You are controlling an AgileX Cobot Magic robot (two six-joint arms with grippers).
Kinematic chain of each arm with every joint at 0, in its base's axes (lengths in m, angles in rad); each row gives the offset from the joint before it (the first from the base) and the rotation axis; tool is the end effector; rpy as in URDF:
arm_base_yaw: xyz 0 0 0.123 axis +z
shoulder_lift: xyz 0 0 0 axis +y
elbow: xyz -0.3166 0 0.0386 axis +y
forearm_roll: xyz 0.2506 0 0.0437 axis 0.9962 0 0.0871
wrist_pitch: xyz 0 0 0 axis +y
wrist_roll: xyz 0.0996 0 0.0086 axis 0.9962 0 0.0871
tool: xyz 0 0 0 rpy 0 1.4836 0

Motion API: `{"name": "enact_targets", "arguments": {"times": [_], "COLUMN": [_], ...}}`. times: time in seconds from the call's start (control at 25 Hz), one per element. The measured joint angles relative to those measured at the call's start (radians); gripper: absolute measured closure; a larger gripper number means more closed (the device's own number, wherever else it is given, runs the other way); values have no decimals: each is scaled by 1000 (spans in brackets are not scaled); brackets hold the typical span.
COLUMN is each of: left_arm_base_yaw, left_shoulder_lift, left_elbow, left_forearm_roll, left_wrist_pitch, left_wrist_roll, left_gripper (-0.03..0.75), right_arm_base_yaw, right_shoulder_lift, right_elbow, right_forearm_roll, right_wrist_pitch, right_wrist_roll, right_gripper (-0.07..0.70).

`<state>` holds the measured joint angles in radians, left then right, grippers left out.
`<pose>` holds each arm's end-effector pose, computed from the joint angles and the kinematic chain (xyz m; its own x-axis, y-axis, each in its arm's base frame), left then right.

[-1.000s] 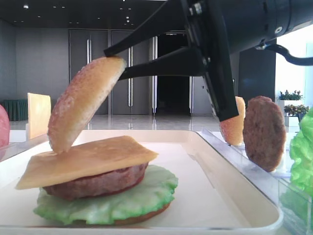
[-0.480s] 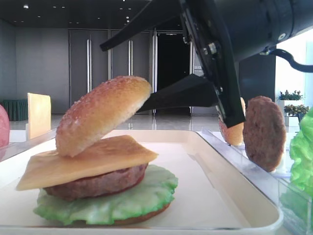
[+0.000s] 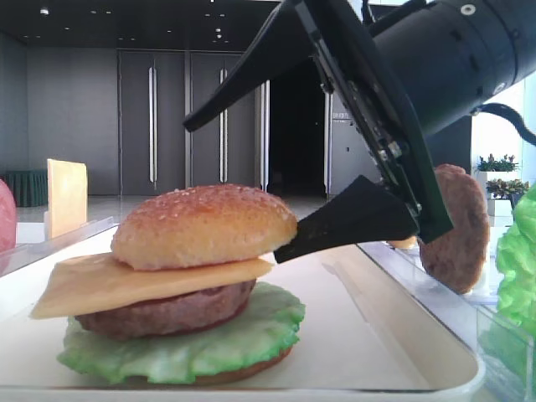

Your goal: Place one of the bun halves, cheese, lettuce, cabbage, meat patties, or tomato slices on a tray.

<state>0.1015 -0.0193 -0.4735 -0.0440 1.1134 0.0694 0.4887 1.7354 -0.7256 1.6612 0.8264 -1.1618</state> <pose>-0.0306 -0.0071 0.2617 -0.5083 -0.0016 -0.8612 -0.0421 0.9988 0.0230 0.2361 0.2086 0.1901 -0.9468 -0.1057 -0.3038 -0.3153 0.4929 0.8110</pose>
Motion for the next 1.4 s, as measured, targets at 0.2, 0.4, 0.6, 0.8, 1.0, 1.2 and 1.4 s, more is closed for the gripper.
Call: {"name": "enact_targets", "arguments": {"times": [0.2,0.4,0.6,0.8,1.0,1.2,1.4], "left_arm_base_yaw": [0,0,0,0,0,0,0], "left_shoulder_lift": [0,0,0,0,0,0,0], "left_elbow": [0,0,0,0,0,0,0], "left_forearm_roll": [-1,-1,-1,-1,-1,-1,-1], "left_wrist_pitch": [0,0,0,0,0,0,0], "left_wrist_roll": [0,0,0,0,0,0,0], "left_gripper": [265,265,265,265,265,265,265], "right_arm_base_yaw": [0,0,0,0,0,0,0], "right_shoulder_lift": [0,0,0,-16,-113,-189,-222], "right_elbow": [-1,-1,-1,-1,-16,-105,-236], "right_forearm_roll": [-36,-103,-142,-189,-237,-433,-585], "right_wrist_pitch": [-26,-51,-54,-53,-54,-45,-19], "right_wrist_roll": [27,73,99,127,167,337,466], "right_gripper": [36,36,36,36,36,36,36]}}
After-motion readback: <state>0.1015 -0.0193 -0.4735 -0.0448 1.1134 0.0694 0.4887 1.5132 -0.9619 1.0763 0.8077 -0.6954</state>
